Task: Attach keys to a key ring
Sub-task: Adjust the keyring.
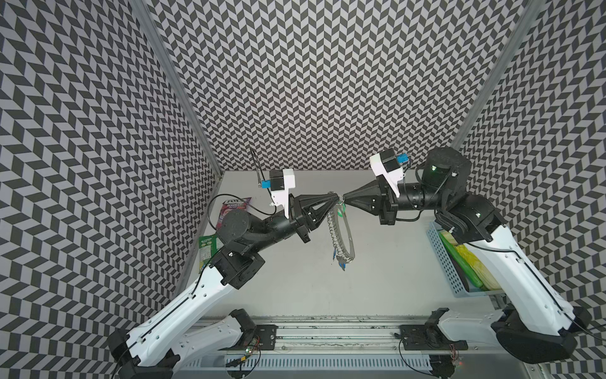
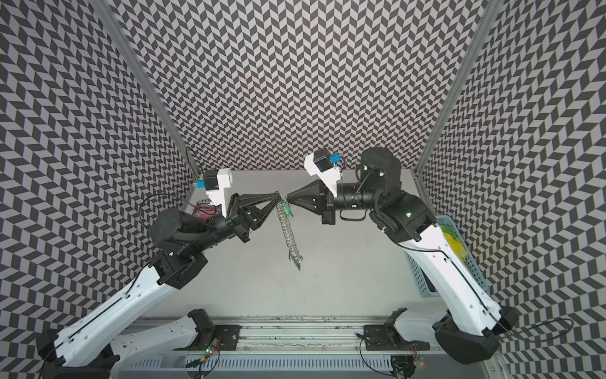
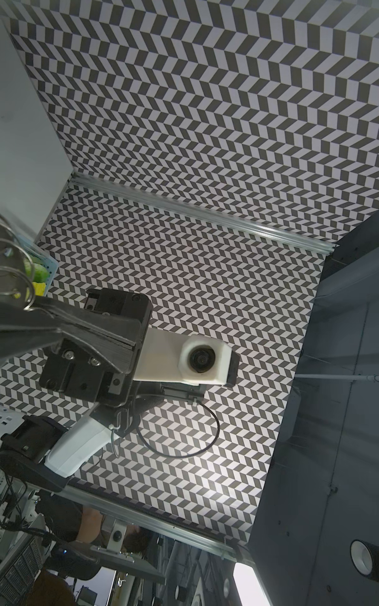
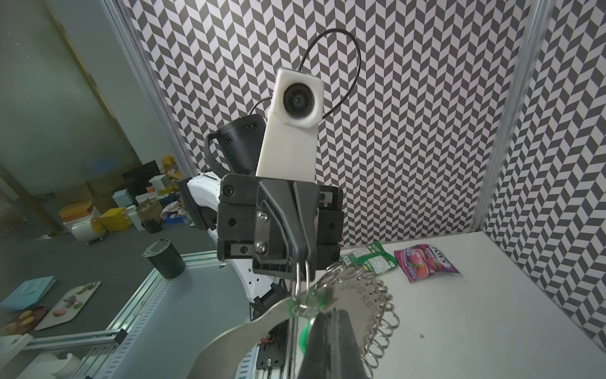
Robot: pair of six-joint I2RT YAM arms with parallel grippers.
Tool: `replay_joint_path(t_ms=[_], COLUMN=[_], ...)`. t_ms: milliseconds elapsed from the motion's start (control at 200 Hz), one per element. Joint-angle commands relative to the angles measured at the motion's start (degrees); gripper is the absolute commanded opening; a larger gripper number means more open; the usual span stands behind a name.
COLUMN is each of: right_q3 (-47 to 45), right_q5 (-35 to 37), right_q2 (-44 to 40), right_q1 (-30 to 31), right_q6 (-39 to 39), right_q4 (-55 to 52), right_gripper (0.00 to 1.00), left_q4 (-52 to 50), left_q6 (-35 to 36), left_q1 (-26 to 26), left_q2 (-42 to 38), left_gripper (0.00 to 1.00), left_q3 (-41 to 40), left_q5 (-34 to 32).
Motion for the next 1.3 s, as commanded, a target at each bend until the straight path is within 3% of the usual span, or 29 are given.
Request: replay_joint_path(t_ms=[0,185,586,696,796,1292], right_q3=[2.3,3.9,4.3,1.8,-1.0,-4.5], right_q5=[5.9,9.3,9.2,12.1,14.0,2.8], right_q2=[0.6,0.1,0.0,-2.2,-5.6,-7.4], right_q1=[0.0,0.0,0.2,0.2,0.2,0.2], right_q6=[-4.6,-6.8,-5.5,-4.3,-3.3,1.9], right_q4=[-6.2,-9.6,-11.9,-10.0,-7.3,1.8], right_gripper=[0.0,0.0,0.0,0.31,0.5,0.54], left_q4=[1.8,1.2,1.7,1.7,1.8,1.8], left_q6=[0.2,0.3,0.0,0.1,0.0,-0.7], left_q1=[-0.1,-0.1,-0.2,-0.2,-0.2,-0.2], left_q2=[-0.7,-0.7,0.0,0.0,0.1,-0.1], left_gripper=[0.0,0.0,0.0,0.0,0.0,0.0], left_q3=[1.3,1.4,2.1,2.1,2.0,2.6], left_q5=[2.6,3.2,5.0,4.9,4.9,4.3])
